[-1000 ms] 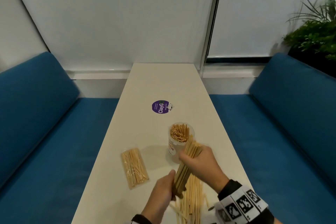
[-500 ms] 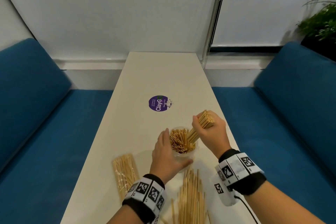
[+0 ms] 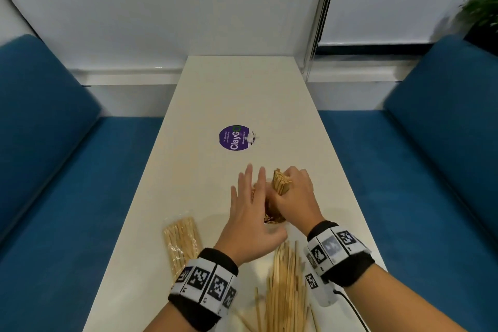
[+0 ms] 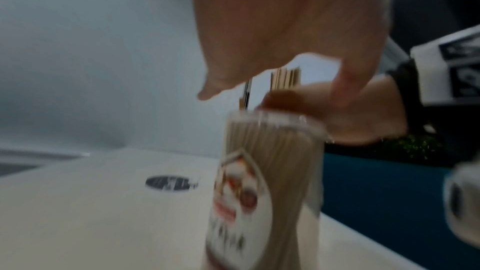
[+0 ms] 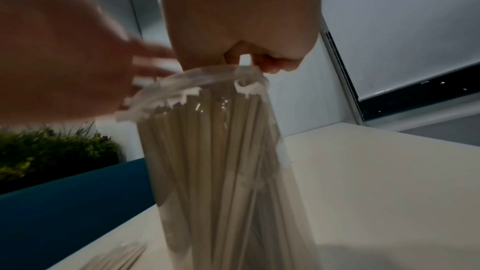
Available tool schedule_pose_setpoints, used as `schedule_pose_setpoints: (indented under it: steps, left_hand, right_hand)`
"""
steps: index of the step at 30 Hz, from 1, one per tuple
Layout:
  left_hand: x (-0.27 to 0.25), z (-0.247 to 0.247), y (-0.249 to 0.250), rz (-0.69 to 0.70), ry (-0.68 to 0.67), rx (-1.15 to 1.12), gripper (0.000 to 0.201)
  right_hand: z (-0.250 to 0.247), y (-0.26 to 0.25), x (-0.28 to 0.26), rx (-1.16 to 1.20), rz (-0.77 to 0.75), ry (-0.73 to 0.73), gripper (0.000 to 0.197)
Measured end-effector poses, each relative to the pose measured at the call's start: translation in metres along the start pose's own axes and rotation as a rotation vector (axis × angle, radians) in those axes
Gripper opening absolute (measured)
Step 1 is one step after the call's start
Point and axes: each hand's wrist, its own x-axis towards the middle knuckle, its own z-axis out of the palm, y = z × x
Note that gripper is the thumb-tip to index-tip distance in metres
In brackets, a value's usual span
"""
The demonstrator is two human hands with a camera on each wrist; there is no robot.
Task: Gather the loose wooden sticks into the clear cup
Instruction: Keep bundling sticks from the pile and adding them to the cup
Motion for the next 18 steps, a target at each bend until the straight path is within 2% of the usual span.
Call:
schedule_pose_setpoints:
  steps: [2,4,6,7,10,12,14,16,18]
  left_hand:
    - [0.006,-0.012,0.015,0.102,0.006,-0.014,0.087]
    - [0.016,-0.015,0.028,0.167,0.035,0.039,0.068]
    - [0.028,-0.01,0.032,0.162,0.043,0.155,0.056]
    - [0.033,-0.007,0.032,0.129,0.033,0.216,0.052]
    - [0.037,-0.001,0.025,0.036,-0.064,0.368,0.049]
    - [0.035,0.005,0.02,0.018,-0.156,0.407,0.049]
    - [0.031,0.012,0.017,-0.018,-0.185,0.346,0.055]
    - [0.03,0.02,0.012,-0.027,-0.202,0.335,0.062]
    - [0.031,0.025,0.009,-0.017,-0.205,0.393,0.066]
  right_hand:
    - [0.002,-0.007,-0.004,-0.002,0.013,-0.071,0.021]
    - [0.007,-0.011,-0.009,-0.172,-0.052,-0.086,0.007]
    - [0.01,-0.01,-0.012,-0.266,-0.092,-0.106,0.026]
    - [0.007,-0.011,-0.013,-0.255,-0.058,-0.119,0.035]
    - [-0.007,-0.006,-0.019,-0.067,0.054,-0.172,0.042]
    - [-0.019,0.002,-0.027,-0.068,0.001,-0.258,0.043]
    - [-0.029,0.015,-0.037,-0.027,-0.024,-0.287,0.056]
    - [-0.036,0.029,-0.05,0.101,0.0,-0.256,0.063]
    - [-0.039,0.042,-0.066,0.237,0.033,-0.144,0.055]
